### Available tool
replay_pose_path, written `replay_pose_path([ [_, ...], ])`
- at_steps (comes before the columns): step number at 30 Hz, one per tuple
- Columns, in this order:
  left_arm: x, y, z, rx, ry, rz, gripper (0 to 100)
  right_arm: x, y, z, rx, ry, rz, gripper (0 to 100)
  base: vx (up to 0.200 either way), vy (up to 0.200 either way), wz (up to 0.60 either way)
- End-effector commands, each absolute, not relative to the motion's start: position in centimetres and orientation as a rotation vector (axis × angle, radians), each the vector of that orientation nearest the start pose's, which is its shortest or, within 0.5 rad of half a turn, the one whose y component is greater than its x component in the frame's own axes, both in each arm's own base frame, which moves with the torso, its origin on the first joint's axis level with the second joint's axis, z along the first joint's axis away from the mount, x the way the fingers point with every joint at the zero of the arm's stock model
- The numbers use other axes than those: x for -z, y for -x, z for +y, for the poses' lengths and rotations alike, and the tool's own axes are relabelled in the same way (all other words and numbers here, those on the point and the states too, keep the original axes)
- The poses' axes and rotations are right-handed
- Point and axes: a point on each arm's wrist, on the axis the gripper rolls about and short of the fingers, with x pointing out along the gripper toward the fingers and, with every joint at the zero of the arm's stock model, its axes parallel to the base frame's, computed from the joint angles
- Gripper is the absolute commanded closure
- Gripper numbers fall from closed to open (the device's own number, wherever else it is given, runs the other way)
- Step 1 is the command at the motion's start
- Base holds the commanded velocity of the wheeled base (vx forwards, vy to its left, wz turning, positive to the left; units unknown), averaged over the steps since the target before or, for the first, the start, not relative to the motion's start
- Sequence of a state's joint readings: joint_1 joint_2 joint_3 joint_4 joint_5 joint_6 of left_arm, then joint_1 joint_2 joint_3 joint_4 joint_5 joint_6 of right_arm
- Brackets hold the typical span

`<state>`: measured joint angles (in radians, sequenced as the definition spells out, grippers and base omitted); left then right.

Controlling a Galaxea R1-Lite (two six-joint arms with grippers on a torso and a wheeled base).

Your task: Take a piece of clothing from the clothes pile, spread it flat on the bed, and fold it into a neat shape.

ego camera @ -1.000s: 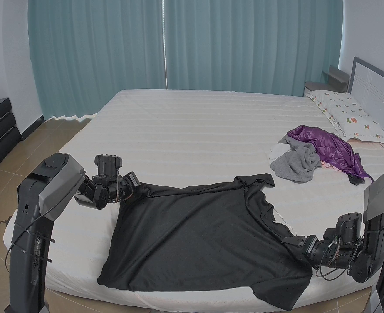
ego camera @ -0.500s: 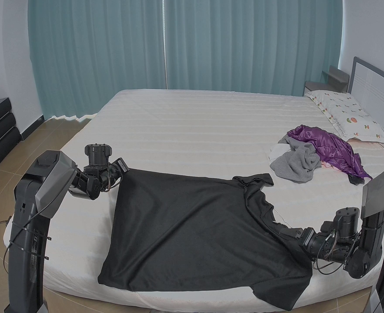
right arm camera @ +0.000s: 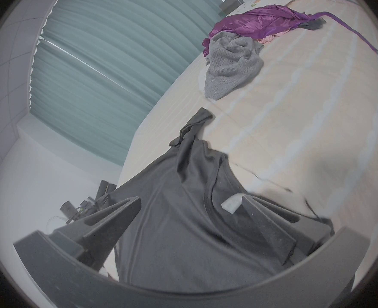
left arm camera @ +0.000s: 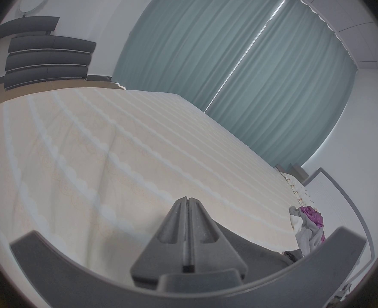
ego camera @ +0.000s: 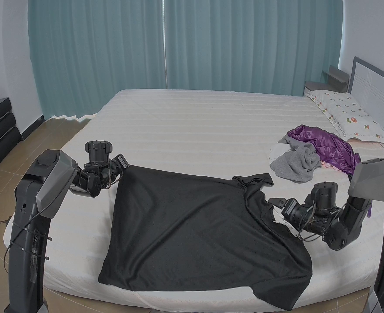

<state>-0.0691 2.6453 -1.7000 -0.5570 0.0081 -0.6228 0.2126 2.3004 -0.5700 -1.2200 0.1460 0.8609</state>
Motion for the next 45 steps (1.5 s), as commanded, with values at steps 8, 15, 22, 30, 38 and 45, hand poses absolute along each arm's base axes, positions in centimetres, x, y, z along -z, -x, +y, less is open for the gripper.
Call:
replay_pose_path([
  [8, -2.4, -52.4, 0.3, -0.147, 0.595, 0.329, 100, 3.4, -42.8, 10.6, -0.045, -0.65, 0.602, 0, 0.0, 0.0, 0.0],
  [15, -2.4, -52.1, 2.6, -0.194, 0.604, 0.323, 100, 4.8, -45.4, 11.3, -0.032, -0.613, 0.613, 0, 0.0, 0.0, 0.0],
  [22, -0.8, -51.1, 2.9, -0.205, 0.609, 0.388, 100, 4.9, -46.0, 11.3, -0.035, -0.609, 0.603, 0, 0.0, 0.0, 0.0],
  [30, 0.6, -51.0, 0.1, -0.1, 0.623, 0.461, 0, 3.7, -46.0, 10.0, -0.015, -0.633, 0.578, 0, 0.0, 0.0, 0.0],
  [38, 2.7, -50.9, -2.2, 0.025, 0.656, 0.566, 0, 3.8, -45.9, 8.8, 0.021, -0.671, 0.581, 0, 0.0, 0.0, 0.0],
  [45, 5.3, -51.7, -3.4, 0.032, 0.647, 0.592, 0, 4.0, -45.9, 8.8, 0.024, -0.672, 0.585, 0, 0.0, 0.0, 0.0],
])
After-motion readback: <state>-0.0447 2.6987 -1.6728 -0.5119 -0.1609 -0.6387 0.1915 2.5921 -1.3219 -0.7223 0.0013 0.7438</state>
